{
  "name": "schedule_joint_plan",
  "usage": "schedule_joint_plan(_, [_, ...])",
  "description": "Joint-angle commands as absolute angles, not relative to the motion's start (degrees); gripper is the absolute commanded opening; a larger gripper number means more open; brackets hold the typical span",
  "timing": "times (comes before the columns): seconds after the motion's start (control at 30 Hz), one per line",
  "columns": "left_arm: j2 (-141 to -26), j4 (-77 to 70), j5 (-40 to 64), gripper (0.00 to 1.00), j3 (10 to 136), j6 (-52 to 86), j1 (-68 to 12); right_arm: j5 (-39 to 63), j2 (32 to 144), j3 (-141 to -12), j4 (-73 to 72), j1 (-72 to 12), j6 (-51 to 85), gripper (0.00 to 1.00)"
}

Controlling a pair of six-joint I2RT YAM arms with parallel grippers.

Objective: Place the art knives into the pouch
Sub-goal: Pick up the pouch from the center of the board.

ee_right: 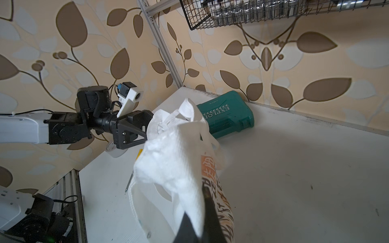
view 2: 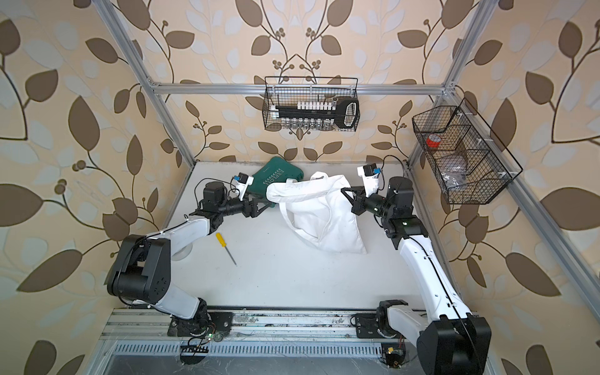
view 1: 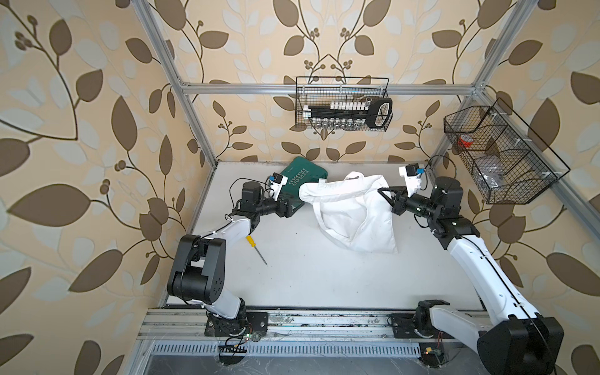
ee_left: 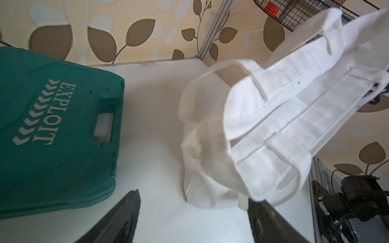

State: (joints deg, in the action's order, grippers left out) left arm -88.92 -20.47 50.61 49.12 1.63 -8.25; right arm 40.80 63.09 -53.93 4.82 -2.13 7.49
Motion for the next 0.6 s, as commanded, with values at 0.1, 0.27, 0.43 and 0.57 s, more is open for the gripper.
schedule_joint_plan(0.1, [-90.2, -18.5, 50.8, 0.82, 53.38, -2.41, -11.13, 43.0, 63.09, -54.47, 1.05, -1.91, 8.5, 0.0])
schedule_joint_plan(0.27, [-92.11, -18.28, 50.19, 0.78, 56.24, -3.06, -12.13, 43.46, 62.9, -54.32, 0.89, -1.9, 8.79, 0.0])
schedule_joint_plan(0.43, [-94.02, -18.58, 50.45, 0.58, 58.93, -3.06, -12.48, 44.01, 62.76, -54.23, 0.49, -1.86, 9.03, 0.0])
schedule_joint_plan(0.57, [-95.65, -20.6, 50.93, 0.4, 61.23, -1.25, -12.57, 44.75, 62.77, -54.32, 0.09, -1.87, 9.23, 0.0])
